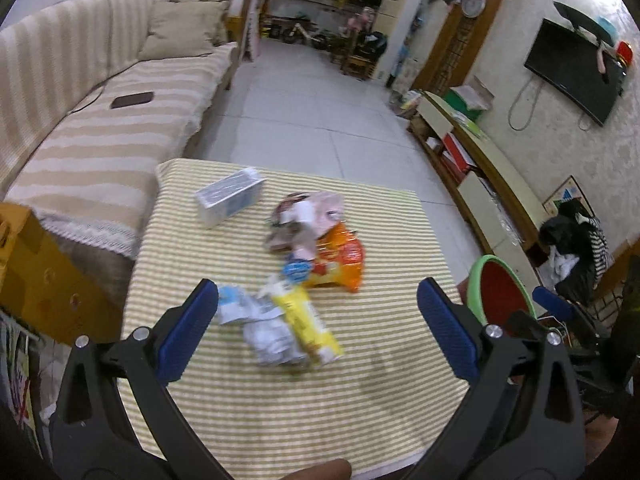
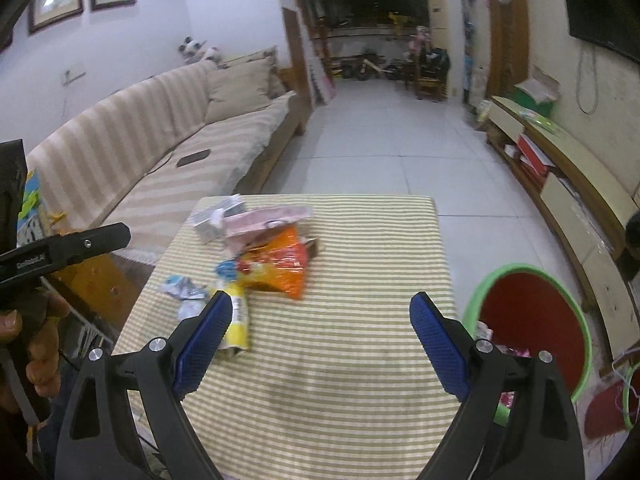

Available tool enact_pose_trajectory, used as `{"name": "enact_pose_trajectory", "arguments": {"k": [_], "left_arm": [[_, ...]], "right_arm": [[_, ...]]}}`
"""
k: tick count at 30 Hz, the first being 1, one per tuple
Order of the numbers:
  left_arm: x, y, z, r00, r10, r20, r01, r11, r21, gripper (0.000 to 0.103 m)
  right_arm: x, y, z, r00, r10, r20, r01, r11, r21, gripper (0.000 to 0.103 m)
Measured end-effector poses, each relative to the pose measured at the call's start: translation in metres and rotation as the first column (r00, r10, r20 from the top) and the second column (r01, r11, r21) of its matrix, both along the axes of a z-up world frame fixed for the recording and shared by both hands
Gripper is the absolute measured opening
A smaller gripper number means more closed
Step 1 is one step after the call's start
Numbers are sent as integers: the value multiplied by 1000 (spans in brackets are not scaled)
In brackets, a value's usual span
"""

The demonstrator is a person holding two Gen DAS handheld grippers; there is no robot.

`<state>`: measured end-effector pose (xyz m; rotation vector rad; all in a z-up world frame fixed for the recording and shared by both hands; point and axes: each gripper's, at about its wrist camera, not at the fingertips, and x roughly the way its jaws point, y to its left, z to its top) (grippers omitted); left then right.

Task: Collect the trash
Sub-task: 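Move both tools back over the table toward the remaining trash, then grasp the clear plastic wrapper with the left tool while the right tool grasps the yellow package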

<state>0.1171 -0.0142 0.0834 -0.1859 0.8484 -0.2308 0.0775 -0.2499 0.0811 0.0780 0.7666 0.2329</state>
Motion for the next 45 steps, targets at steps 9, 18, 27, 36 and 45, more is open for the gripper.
{"name": "enact_pose_trajectory", "arguments": {"k": [9, 18, 27, 36, 45], "left_arm": [[-10, 35, -14, 999, 33, -42, -34, 999, -5, 98], [-6, 42, -36, 994, 35, -101, -38, 999, -36, 98], [1, 36, -60, 987, 30, -156, -36, 999, -37, 98], [18, 46, -84, 972, 73, -223, -94, 992, -84, 97], [41, 46, -103, 960, 77, -269, -109, 989, -104, 87]], "right_arm": [[1, 39, -11, 997, 78, -28, -78, 997, -14, 87], [7, 58, -39, 987, 129, -98, -131, 991, -14, 87], [12, 71, -64, 975, 165, -151, -169, 985, -15, 87], [25, 81, -83, 964, 187, -190, -194, 981, -14, 87], [39, 95, -105, 947, 221, -234, -229, 973, -7, 84]]}}
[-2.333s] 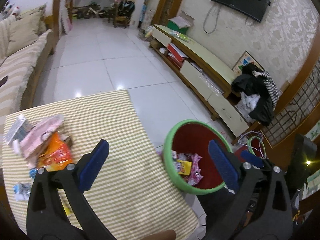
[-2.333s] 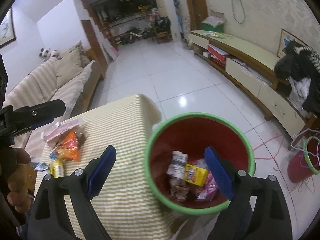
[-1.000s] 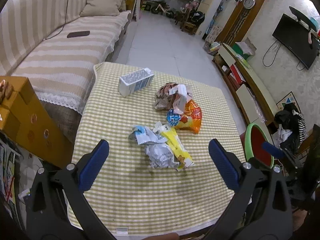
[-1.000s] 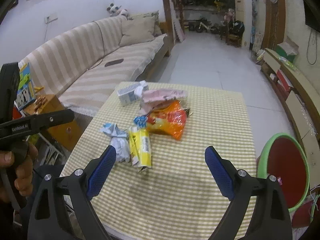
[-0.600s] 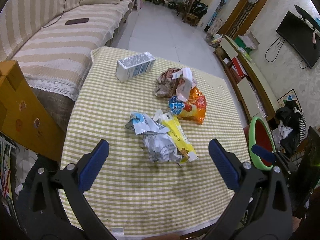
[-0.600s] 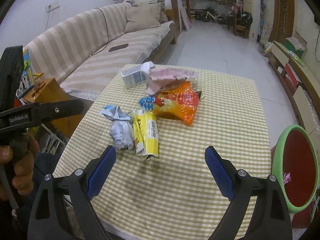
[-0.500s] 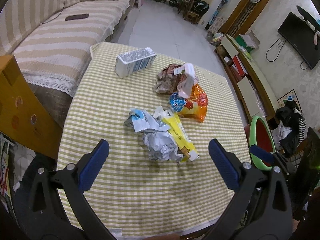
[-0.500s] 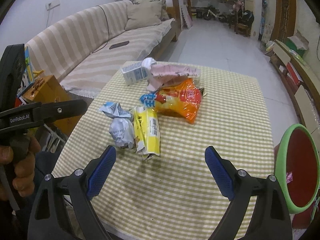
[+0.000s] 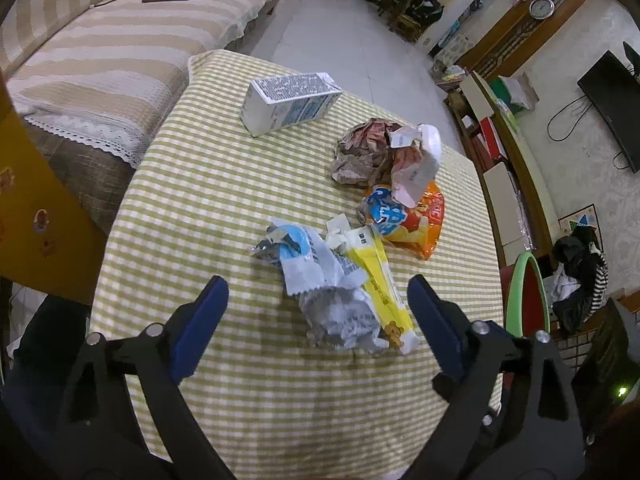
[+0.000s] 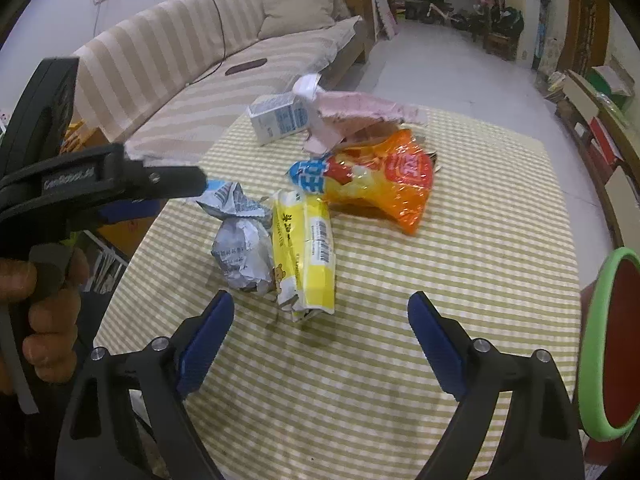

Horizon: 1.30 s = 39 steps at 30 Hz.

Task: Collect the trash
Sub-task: 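Grasp the clear plastic wrapper with the left tool while the right tool grasps the yellow package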

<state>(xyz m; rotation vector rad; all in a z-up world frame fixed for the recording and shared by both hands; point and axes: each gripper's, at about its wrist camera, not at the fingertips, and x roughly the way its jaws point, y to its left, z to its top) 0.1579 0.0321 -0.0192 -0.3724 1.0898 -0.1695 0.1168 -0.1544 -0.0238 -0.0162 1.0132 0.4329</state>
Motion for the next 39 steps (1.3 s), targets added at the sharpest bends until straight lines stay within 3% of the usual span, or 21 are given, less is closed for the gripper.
{"name": "enact_pose_trajectory", "arguments": {"k": [4, 13, 17, 23, 28, 33, 39], "left_arm": [[9, -4, -8, 1000, -12, -19, 12, 1000, -3, 79], [23, -8, -25, 998, -13, -54, 13, 1000, -6, 69], [26, -3, -31, 998, 4, -68, -4, 1000, -6, 53], [29, 1, -35, 997, -2, -71, 0, 1000, -29, 37], [29, 0, -33, 998, -8, -62, 6, 999, -34, 31], [29, 2, -31, 999, -9, -50, 7, 999, -32, 24], [25, 2, -18, 1000, -19, -16, 19, 1000, -11, 21]], "right_arm": [[7, 4, -10, 1000, 8, -14, -8, 1000, -9, 76], [28, 10, -32, 998, 12, -67, -13, 1000, -16, 75], [37, 11, -36, 997, 11, -78, -12, 1000, -12, 70], [44, 18, -43, 994, 31, -101, -31, 1000, 3, 60], [46, 21, -49, 991, 53, -125, -50, 998, 27, 45], [47, 21, -55, 986, 55, -156, -49, 998, 41, 45], [45, 15, -50, 986, 56, -156, -44, 996, 80, 38]]}}
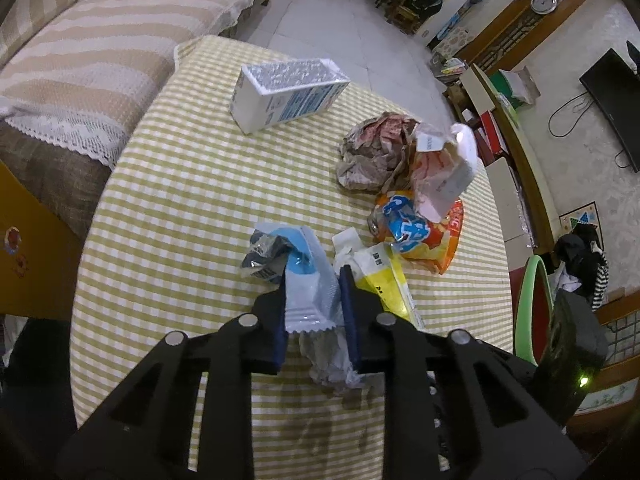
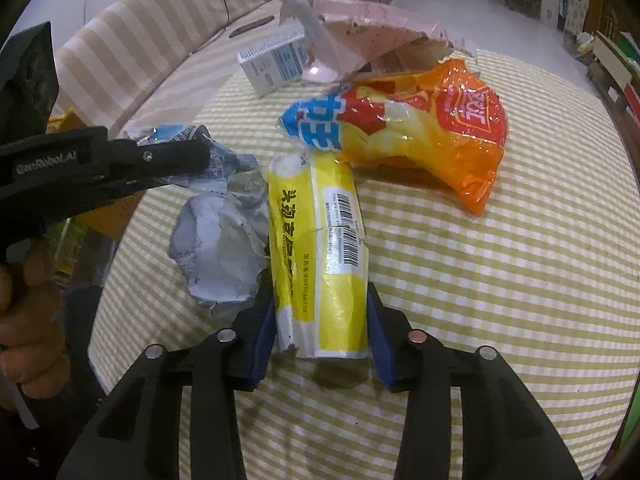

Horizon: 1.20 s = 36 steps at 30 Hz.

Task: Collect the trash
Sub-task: 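Grasp the clear plastic wrapper with the left tool while the right tool grasps the yellow package, then carry the clear wrapper and yellow package over the red bin and release both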

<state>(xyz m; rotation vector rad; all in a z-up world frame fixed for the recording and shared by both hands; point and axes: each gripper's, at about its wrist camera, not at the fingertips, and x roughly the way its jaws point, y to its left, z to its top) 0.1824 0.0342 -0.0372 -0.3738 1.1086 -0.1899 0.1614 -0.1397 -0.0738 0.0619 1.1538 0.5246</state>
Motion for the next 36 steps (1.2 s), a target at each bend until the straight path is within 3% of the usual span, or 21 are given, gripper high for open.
{"name": "enact_pose_trajectory", "arguments": {"k": [20, 22, 29, 33, 36], "left_arm": [[-31, -3, 49, 994, -9, 108, 4, 999, 45, 20], [-34, -6, 55, 993, -15, 120, 9, 999, 48, 20], [-47, -14, 68, 989, -29, 145, 20, 998, 61, 20], [-53, -17, 75, 986, -42, 160, 31, 997, 70, 20], [-54, -20, 77, 986, -44, 163, 33, 997, 72, 20]], "right_arm": [[-44, -36, 59, 997, -5, 80, 3, 1000, 25, 35], [-49, -41, 64, 996, -12, 89, 9, 1000, 24, 19], [-59, -51, 73, 993, -43, 110, 39, 999, 34, 19], [-70, -57, 97, 972, -61, 228, 58, 998, 20, 19], [-71, -59, 104, 969, -63, 241, 62, 998, 11, 19]]}}
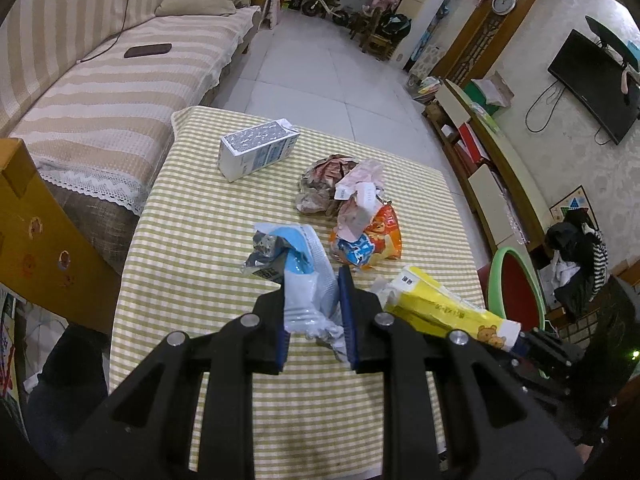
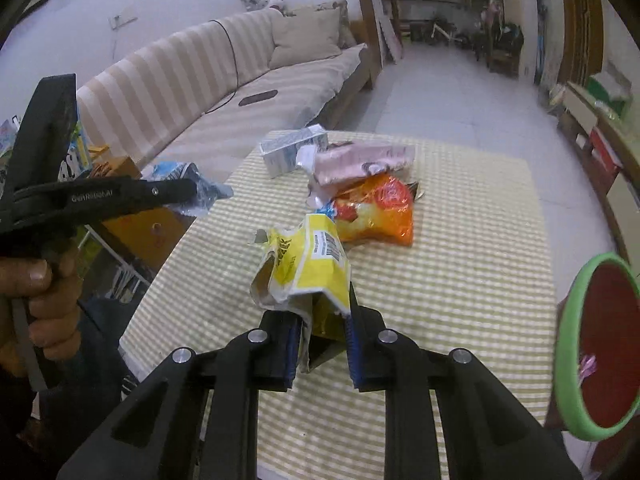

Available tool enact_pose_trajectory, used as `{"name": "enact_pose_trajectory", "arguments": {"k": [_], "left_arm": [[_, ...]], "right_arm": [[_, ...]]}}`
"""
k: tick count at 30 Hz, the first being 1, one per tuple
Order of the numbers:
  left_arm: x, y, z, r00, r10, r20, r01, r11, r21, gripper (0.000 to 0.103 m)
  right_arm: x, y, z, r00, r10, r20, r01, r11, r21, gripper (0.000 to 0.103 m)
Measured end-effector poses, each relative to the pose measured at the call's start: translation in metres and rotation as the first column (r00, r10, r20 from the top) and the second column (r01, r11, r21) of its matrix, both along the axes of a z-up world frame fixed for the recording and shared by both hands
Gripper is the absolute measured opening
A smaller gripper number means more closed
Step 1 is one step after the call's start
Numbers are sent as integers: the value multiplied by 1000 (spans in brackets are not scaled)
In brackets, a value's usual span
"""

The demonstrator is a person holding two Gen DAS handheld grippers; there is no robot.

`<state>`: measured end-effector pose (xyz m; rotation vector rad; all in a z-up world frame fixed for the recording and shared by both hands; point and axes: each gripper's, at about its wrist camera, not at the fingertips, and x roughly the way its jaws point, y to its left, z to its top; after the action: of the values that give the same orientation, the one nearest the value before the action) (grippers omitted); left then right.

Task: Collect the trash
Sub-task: 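Carry the clear wrapper and yellow package over the red bin and release both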

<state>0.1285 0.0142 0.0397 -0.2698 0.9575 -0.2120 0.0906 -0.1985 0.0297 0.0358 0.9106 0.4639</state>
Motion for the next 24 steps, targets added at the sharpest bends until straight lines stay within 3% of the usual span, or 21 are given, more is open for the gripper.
{"name": "enact_pose_trajectory", "arguments": {"k": [24], "left_arm": [[-18, -47, 38, 992, -105, 68, 103, 994, 37, 20]], "right_arm": [[-17, -56, 38, 981, -170, 90, 164, 984, 66, 19]]}}
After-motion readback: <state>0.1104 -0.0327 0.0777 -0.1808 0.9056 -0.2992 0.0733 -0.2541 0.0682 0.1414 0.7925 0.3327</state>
